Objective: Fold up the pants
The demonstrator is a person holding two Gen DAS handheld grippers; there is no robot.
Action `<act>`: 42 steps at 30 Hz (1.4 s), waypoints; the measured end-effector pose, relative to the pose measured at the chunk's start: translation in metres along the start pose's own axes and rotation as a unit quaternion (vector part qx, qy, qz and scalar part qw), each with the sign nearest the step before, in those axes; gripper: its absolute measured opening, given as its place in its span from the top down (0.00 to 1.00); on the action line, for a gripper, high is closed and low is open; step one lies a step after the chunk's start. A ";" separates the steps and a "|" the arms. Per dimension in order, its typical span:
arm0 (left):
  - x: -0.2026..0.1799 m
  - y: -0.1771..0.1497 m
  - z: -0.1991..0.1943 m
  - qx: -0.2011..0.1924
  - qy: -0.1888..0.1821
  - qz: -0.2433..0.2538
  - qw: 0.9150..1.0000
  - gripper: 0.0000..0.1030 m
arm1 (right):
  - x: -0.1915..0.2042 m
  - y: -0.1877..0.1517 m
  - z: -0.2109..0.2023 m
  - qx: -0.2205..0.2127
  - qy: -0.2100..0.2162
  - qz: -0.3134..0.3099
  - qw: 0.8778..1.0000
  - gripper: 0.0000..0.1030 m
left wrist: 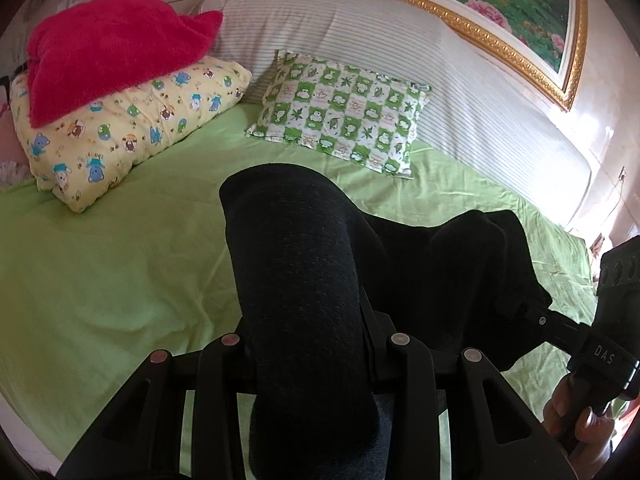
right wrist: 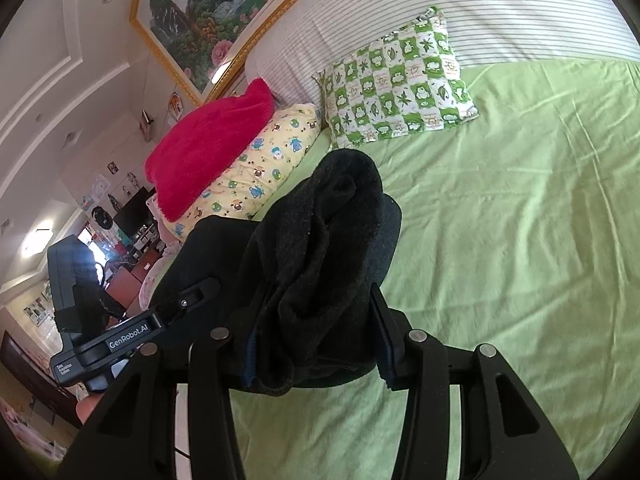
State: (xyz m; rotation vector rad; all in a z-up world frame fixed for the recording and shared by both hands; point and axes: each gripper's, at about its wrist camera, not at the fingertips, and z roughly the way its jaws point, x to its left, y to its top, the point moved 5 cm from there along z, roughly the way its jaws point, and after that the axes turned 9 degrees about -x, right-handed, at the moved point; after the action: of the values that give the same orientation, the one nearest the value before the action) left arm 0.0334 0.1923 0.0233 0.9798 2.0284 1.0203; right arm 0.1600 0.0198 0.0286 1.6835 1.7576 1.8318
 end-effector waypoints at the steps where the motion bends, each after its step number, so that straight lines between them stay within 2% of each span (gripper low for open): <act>1: 0.001 0.002 0.003 0.000 0.001 0.001 1.000 0.66 | -0.001 0.002 0.002 0.000 0.000 0.000 1.000 0.54; 9: 0.000 0.011 0.027 0.005 0.001 0.000 1.000 0.66 | -0.010 0.011 0.019 0.003 -0.008 0.005 1.000 0.54; 16: -0.004 0.026 0.055 0.012 -0.013 -0.006 1.000 0.66 | -0.024 0.031 0.033 0.004 -0.021 0.006 1.000 0.54; 24: 0.001 0.036 0.090 0.030 -0.020 -0.015 0.999 0.66 | -0.048 0.051 0.060 0.025 -0.029 0.027 0.999 0.54; 32: 0.009 0.030 0.119 0.052 -0.014 -0.017 0.998 0.66 | -0.062 0.043 0.081 0.043 -0.036 0.032 0.998 0.54; 42: 0.017 0.022 0.127 0.057 -0.011 -0.018 0.998 0.63 | -0.074 0.037 0.088 0.051 -0.035 0.053 0.997 0.52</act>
State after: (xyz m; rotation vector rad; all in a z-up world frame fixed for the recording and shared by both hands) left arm 0.1331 0.2613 -0.0224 1.0042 2.0977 0.8778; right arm 0.2732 0.0126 -0.0126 1.8888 1.7954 1.7262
